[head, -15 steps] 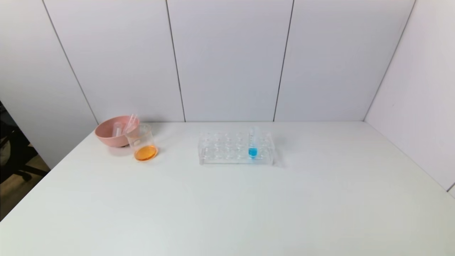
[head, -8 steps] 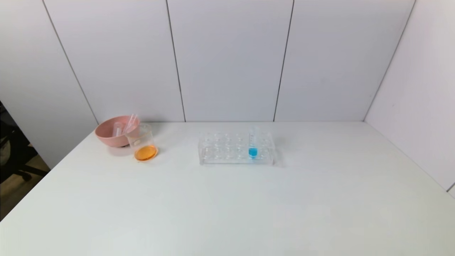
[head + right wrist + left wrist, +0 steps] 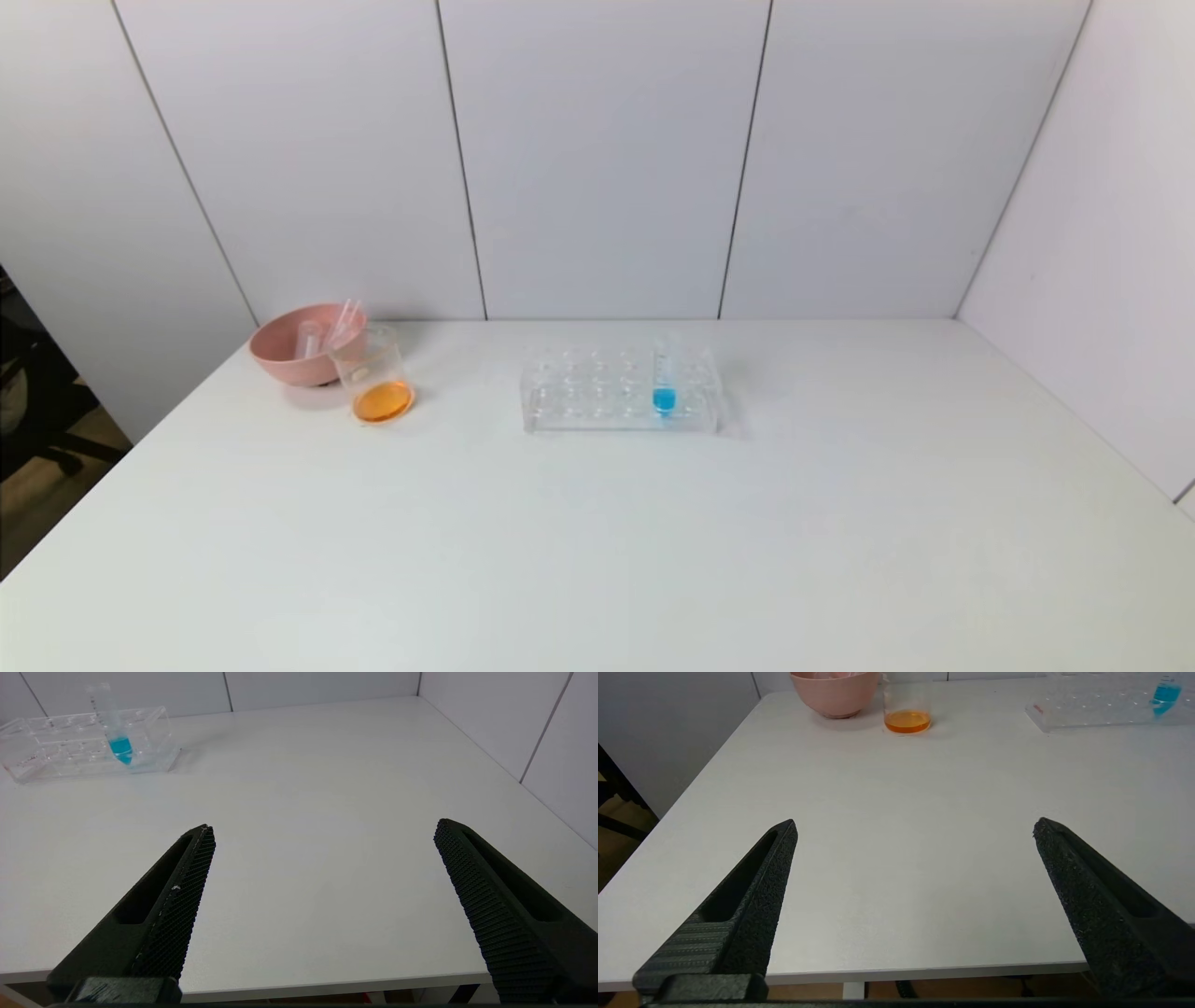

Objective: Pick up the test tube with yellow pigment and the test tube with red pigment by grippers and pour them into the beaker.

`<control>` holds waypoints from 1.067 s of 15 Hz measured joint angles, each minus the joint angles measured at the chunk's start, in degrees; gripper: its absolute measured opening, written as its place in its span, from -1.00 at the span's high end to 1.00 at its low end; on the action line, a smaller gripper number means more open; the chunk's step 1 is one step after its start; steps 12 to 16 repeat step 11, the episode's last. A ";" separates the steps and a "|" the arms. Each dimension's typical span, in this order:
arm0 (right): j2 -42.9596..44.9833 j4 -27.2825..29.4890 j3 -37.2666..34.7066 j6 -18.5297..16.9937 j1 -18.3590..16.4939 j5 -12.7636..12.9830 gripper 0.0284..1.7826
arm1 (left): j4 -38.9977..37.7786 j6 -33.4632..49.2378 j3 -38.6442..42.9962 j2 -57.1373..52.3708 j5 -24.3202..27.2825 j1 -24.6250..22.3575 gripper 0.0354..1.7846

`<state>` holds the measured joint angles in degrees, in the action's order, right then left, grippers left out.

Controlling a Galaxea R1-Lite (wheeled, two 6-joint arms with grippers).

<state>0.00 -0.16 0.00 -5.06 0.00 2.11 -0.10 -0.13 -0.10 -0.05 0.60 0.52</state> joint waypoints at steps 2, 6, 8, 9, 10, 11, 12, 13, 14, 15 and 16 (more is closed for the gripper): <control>0.00 0.00 0.00 -0.01 0.00 0.00 -0.92 | -0.01 0.04 0.07 0.00 0.00 0.00 -0.98; 0.00 -0.11 0.00 0.07 0.00 0.01 -0.92 | 0.00 0.06 0.10 0.00 0.00 0.00 -0.98; 0.00 -0.05 0.00 0.07 0.00 0.01 -0.92 | 0.00 0.06 0.10 0.00 0.00 -0.04 -0.98; 0.00 -0.05 0.00 0.00 0.00 0.01 -0.92 | 0.00 0.06 0.10 0.02 0.00 -0.04 -0.98; 0.00 -0.02 0.00 0.00 0.00 0.04 -0.92 | 0.00 0.04 0.10 0.02 0.02 -0.01 -0.98; 0.00 0.00 0.00 -0.01 0.00 0.04 -0.92 | 0.00 0.04 0.10 0.02 0.02 0.00 -0.98; 0.00 0.00 0.00 -0.01 0.00 0.04 -0.92 | 0.00 0.04 0.10 0.02 0.02 0.00 -0.98; 0.00 0.00 0.00 -0.01 0.00 0.04 -0.92 | 0.00 0.04 0.10 0.02 0.02 0.00 -0.98; 0.00 0.00 0.00 -0.01 0.00 0.04 -0.92 | 0.00 0.04 0.10 0.02 0.02 0.00 -0.98; 0.00 0.00 0.00 -0.01 0.00 0.04 -0.92 | 0.00 0.04 0.10 0.02 0.02 0.00 -0.98; 0.00 0.00 0.00 -0.01 0.00 0.04 -0.92 | 0.00 0.04 0.10 0.02 0.02 0.00 -0.98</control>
